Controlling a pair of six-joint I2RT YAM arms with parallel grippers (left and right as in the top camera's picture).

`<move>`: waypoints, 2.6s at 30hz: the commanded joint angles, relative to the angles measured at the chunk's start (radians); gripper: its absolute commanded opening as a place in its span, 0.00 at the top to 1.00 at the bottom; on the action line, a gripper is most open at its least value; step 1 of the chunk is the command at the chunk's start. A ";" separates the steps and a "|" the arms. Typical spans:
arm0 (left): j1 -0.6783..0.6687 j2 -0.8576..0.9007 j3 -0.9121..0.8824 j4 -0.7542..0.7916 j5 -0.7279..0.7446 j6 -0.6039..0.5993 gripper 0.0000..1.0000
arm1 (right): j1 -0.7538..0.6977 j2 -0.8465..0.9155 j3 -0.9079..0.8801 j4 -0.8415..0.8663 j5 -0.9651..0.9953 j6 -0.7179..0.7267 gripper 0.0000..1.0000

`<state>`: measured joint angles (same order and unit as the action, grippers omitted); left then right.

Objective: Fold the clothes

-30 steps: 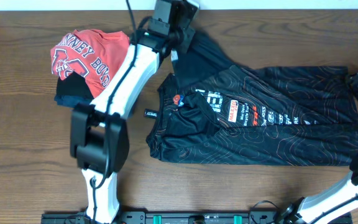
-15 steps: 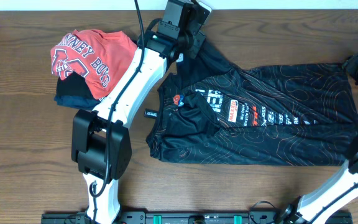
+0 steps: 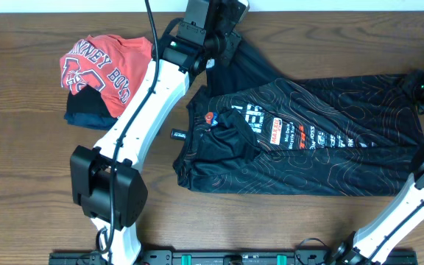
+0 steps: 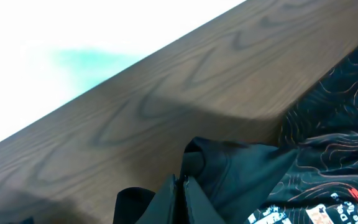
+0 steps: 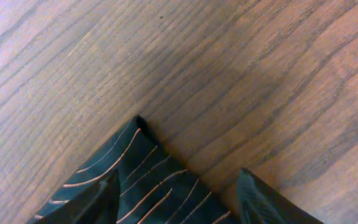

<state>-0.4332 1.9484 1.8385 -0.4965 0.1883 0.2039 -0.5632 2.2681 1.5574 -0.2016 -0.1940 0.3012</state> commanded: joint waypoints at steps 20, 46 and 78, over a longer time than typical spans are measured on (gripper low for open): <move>-0.011 -0.015 0.006 -0.039 0.009 0.002 0.94 | 0.012 0.011 0.014 -0.003 -0.089 0.002 0.99; -0.011 -0.086 0.005 -0.214 -0.006 0.006 0.94 | -0.063 -0.186 0.012 -0.170 -0.122 -0.014 0.64; -0.012 -0.086 0.005 -0.214 -0.006 0.005 0.94 | 0.124 0.074 0.012 0.030 0.220 0.005 0.62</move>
<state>-0.4427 1.8774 1.8385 -0.7086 0.1837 0.2070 -0.4408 2.2883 1.5700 -0.1665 0.0177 0.2939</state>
